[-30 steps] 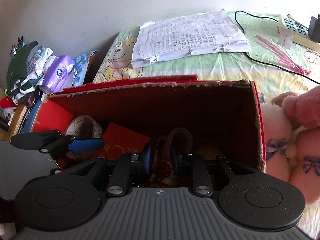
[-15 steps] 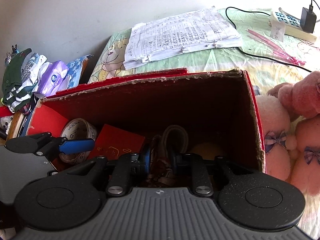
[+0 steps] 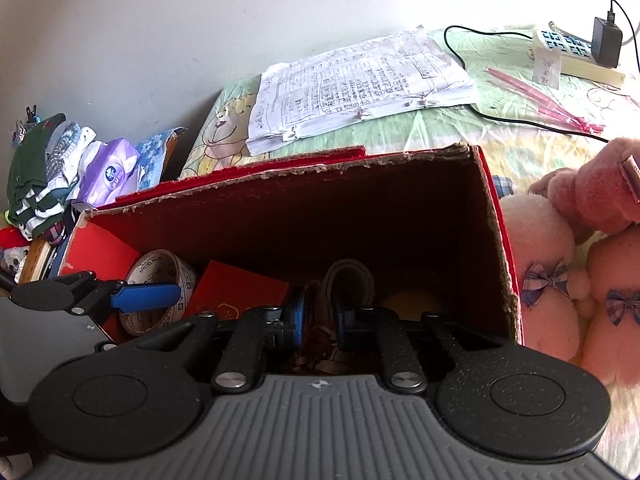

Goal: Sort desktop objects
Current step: 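Set the stamp down on the box floor with the right gripper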

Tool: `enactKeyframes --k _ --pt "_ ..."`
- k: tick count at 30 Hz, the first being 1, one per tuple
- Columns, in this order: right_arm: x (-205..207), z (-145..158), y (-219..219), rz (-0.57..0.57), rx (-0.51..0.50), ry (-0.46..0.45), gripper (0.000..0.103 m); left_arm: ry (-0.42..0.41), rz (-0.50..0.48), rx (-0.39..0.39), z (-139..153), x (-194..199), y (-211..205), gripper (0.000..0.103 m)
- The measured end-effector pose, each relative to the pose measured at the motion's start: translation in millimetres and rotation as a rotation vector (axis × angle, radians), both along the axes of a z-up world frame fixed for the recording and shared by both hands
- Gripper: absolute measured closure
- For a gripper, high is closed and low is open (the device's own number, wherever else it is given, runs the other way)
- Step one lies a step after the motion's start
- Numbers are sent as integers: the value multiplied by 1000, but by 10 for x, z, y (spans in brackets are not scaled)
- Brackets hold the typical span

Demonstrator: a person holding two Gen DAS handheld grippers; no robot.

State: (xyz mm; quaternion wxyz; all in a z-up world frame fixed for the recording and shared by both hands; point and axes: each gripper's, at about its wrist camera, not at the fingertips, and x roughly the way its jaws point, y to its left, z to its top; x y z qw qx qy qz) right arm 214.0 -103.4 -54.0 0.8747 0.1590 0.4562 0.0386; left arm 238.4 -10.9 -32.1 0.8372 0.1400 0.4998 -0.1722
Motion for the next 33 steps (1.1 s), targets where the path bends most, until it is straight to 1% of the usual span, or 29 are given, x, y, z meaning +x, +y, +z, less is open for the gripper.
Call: enactKeyframes --k 4,12,16,22,28,33 --pt "-8 2 -5 0 4 -7 89 -21 9 11 10 -13 -2 10" --pt "-25 8 -10 6 11 -11 91 -33 21 32 7 -24 -18 9" --pt "-28 12 -11 8 12 -11 91 -46 22 44 14 -33 -23 6" --pt "-29 14 3 5 3 -4 90 -81 48 80 23 -42 -15 5" --pt "-17 12 9 3 0 0 90 -71 49 82 18 -20 4 5" --pt "-38 26 -26 -2 31 -24 91 -52 66 61 16 15 52 5"
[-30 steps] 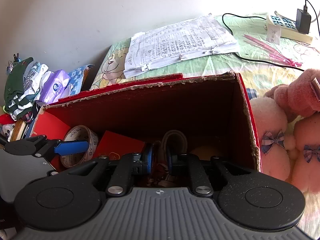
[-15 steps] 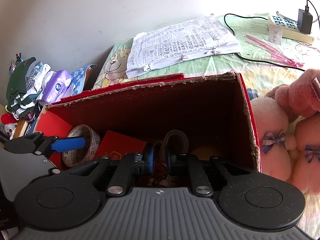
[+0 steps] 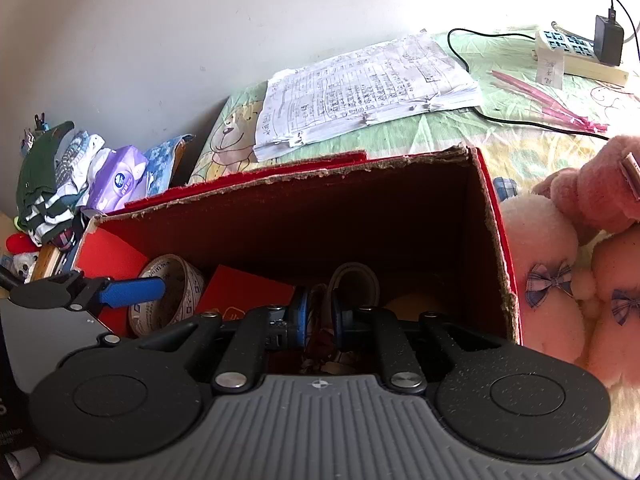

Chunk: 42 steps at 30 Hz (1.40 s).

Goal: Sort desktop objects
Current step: 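Set the stamp down on the box floor with the right gripper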

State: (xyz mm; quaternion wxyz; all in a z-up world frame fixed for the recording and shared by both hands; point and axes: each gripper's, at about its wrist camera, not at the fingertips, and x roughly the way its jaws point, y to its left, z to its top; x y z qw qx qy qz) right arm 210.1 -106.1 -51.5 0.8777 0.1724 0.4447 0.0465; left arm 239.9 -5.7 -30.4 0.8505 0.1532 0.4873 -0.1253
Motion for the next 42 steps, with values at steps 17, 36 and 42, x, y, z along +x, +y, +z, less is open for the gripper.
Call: enactKeyframes --k 17,36,42 --pt "-18 12 -18 -23 -2 -19 91 19 27 -24 0 4 19 5" --pt "-114 127 -18 -59 -68 -55 85 -5 98 -88 155 -111 169 5" --pt "-173 191 3 -62 -84 -69 77 -23 131 -110 232 -230 215 5"
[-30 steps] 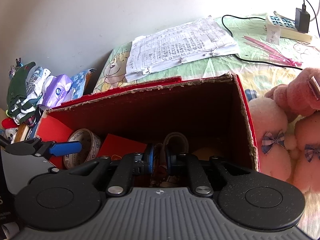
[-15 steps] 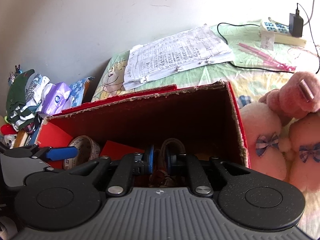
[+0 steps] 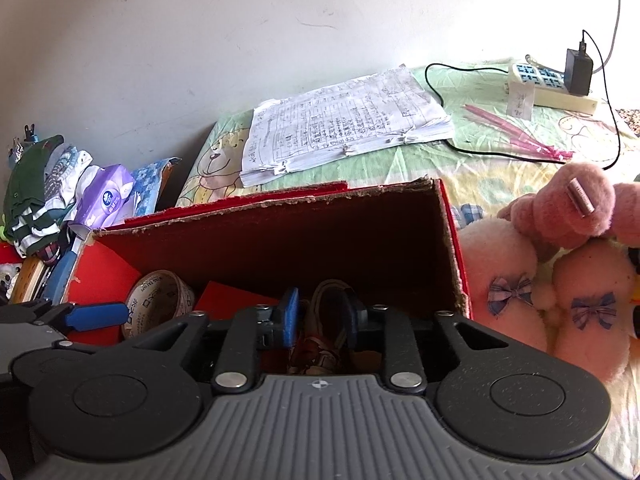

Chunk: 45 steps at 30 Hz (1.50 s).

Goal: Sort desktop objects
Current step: 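Set the stamp down on the box floor with the right gripper, then open the right gripper to release the stamp and lift out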

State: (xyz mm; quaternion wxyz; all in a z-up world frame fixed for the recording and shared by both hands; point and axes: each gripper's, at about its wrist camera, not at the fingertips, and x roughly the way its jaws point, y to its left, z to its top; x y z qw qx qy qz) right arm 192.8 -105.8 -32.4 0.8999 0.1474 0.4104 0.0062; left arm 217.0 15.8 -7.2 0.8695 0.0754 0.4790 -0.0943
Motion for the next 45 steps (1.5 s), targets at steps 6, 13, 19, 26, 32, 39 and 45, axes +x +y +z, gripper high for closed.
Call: enactKeyframes --k 6,13,19,26,32,39,45 --pt "-44 29 -1 -4 -8 -3 76 9 11 -44 1 -56 40 5" --pt "-58 -2 27 11 -13 15 76 91 0 -92 -84 -57 82 4" --pt "-51 -56 47 26 -11 32 76 110 -37 -42 -120 -80 -15 4" --pt "-44 -101 107 31 -36 32 77 142 -14 26 -205 -27 -38 4" --pt "-6 -142 93 36 -21 49 77 157 3 67 -224 -10 -49 4" --pt "0 -173 104 40 -6 54 77 160 22 78 -227 -29 -32 6" --pt "16 -193 108 65 12 61 77 161 34 89 -220 -44 -22 4"
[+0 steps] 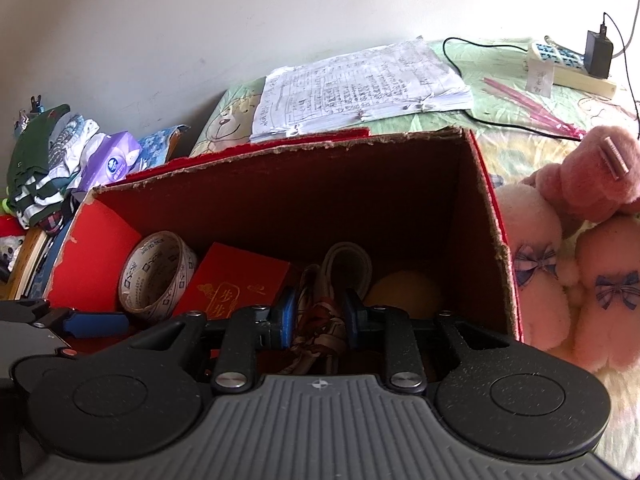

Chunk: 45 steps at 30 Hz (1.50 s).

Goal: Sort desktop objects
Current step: 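Open the right gripper to release the stamp and lift out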

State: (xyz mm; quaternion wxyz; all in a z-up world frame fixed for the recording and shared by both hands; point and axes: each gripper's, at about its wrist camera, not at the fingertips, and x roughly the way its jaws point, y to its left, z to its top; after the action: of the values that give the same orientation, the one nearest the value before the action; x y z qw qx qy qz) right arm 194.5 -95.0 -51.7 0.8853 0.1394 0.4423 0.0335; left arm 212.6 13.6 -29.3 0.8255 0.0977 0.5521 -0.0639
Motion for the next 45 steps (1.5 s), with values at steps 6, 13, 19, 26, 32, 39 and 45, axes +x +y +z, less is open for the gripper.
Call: enactKeyframes --k 6,13,19,26,32,39,45 --pt "22 -21 10 29 13 20 77 7 42 -18 8 10 112 4" --pt "52 -45 29 55 15 48 78 56 53 -65 -57 -21 157 3" --pt "53 -50 35 46 -2 44 78 44 38 -68 -57 -85 138 3" --pt "49 -46 39 39 -22 39 78 75 35 -92 -126 -131 155 3" --pt "47 -41 48 30 -38 35 78 56 25 -92 -112 -151 160 3" --pt "26 -23 83 15 -84 18 78 50 29 -63 -116 -139 132 3" --pt "11 -17 92 9 -94 8 78 48 39 -58 -112 -129 136 3"
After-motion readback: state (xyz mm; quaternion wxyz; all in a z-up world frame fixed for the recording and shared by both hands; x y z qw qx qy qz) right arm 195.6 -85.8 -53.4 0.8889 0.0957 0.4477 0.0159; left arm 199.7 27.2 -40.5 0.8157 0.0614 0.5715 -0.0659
